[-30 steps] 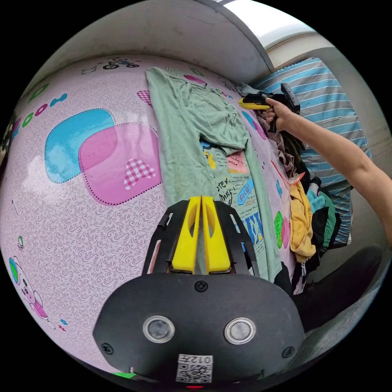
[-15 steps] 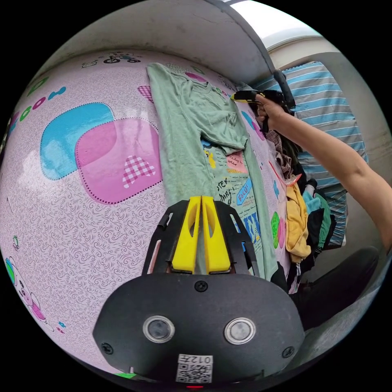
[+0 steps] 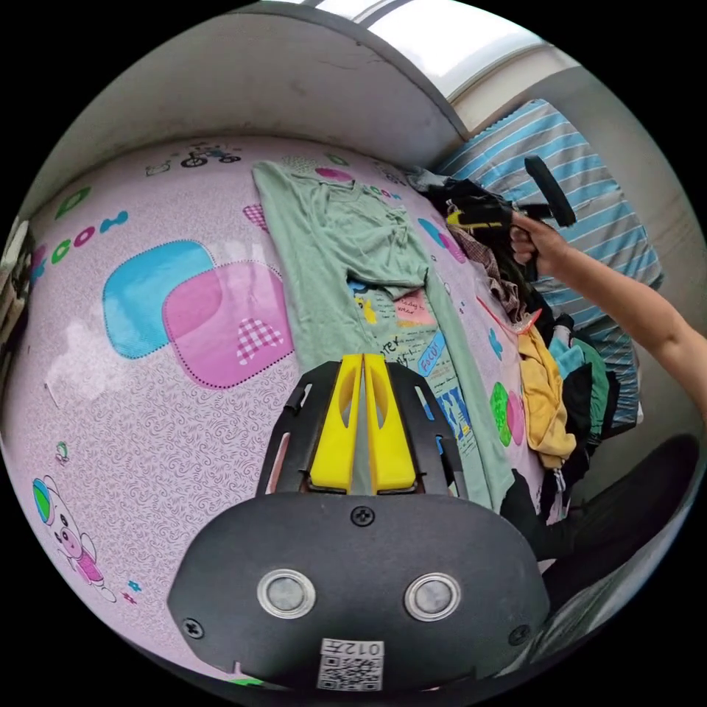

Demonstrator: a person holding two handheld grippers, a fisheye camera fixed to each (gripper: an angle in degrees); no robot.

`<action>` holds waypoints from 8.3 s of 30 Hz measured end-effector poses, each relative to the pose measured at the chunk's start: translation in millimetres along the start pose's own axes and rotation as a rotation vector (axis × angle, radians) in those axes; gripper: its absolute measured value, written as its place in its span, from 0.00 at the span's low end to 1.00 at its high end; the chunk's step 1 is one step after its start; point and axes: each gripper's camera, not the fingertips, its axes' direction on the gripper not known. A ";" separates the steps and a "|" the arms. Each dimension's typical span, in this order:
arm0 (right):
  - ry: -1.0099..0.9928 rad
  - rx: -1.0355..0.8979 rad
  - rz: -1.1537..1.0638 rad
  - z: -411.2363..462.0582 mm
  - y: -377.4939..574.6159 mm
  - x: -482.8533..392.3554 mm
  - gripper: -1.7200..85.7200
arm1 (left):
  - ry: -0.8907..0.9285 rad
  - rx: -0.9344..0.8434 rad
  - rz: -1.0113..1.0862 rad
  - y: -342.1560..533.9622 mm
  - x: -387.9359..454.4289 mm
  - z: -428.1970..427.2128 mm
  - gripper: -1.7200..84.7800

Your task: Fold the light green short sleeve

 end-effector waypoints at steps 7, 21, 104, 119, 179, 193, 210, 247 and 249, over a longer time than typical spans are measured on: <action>-0.334 -0.230 0.121 27.3 189.5 17.5 0.03 | 0.117 -0.178 0.011 2.8 11.2 -7.6 0.03; -0.713 -0.349 0.283 202.3 356.2 10.8 0.10 | 0.315 -0.718 -0.220 51.3 -44.9 5.2 0.06; -1.141 0.083 -0.162 206.5 668.6 36.7 0.02 | 0.622 -0.264 0.018 306.2 157.5 -179.9 0.03; -1.156 0.189 -0.205 167.5 630.6 81.1 0.02 | 0.646 -0.171 0.064 270.3 177.1 -218.0 0.04; -0.679 -0.060 0.183 323.4 377.7 101.8 0.08 | 0.164 -0.502 0.024 28.8 91.7 -0.9 0.08; -0.552 -0.076 0.020 330.1 356.8 74.8 0.08 | 0.050 -0.484 0.156 26.5 113.1 31.5 0.05; -0.599 -0.180 0.038 330.8 323.8 86.9 0.01 | 0.055 -0.624 0.035 5.7 103.9 47.2 0.03; -0.539 0.018 0.203 281.9 172.4 144.4 0.03 | -0.069 -0.343 -0.251 -166.4 67.1 1.8 0.06; -0.508 0.001 0.193 284.9 157.3 142.1 0.03 | -0.076 -0.360 -0.263 -172.1 65.8 4.6 0.07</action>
